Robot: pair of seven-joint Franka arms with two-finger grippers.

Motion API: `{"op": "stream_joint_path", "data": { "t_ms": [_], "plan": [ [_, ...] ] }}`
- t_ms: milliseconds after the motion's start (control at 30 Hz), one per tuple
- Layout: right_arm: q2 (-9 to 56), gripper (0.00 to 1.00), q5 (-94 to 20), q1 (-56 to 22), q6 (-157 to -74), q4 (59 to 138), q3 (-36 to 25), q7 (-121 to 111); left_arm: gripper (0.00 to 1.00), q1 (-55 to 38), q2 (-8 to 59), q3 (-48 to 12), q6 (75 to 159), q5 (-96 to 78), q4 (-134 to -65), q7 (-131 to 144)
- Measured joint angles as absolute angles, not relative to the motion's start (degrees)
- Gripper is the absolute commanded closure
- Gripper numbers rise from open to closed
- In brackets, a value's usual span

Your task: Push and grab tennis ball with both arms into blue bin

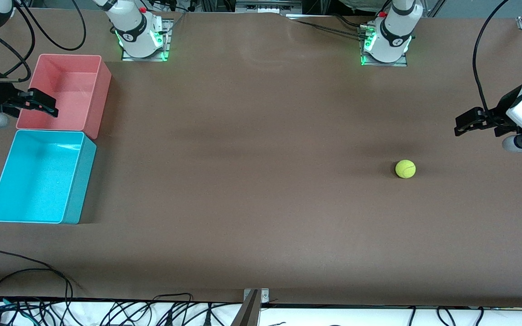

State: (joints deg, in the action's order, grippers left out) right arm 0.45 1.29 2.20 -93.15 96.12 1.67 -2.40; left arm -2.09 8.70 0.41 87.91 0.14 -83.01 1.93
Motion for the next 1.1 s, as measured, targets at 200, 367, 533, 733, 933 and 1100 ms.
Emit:
{"op": "stream_joint_path", "data": {
  "t_ms": [200, 367, 533, 733, 933, 1100],
  "plan": [
    [0.4, 0.00, 1.3, 2.2, -93.2, 96.1, 1.7, -2.4, 0.00, -2.1, 8.7, 0.4, 87.9, 0.1, -83.0, 1.9],
    [0.4, 0.00, 1.3, 2.2, -93.2, 96.1, 1.7, -2.4, 0.00, -2.1, 8.7, 0.4, 87.9, 0.1, -83.0, 1.9],
    [0.4, 0.00, 1.3, 2.2, -93.2, 96.1, 1.7, -2.4, 0.00, -2.2, 8.7, 0.3, 88.0, 0.1, -83.0, 1.9],
    [0.4, 0.00, 1.3, 2.2, -93.2, 96.1, 1.7, -2.4, 0.00, -2.2, 8.7, 0.3, 88.0, 0.1, -83.0, 1.9],
    [0.4, 0.00, 1.3, 2.2, -93.2, 96.1, 1.7, -2.4, 0.04, -2.2, 8.7, 0.3, 88.0, 0.1, -83.0, 1.9],
    [0.4, 0.00, 1.3, 2.2, -93.2, 96.1, 1.7, -2.4, 0.67, -2.1, 8.7, 0.4, 88.0, 0.1, -83.0, 2.0]
  ]
}}
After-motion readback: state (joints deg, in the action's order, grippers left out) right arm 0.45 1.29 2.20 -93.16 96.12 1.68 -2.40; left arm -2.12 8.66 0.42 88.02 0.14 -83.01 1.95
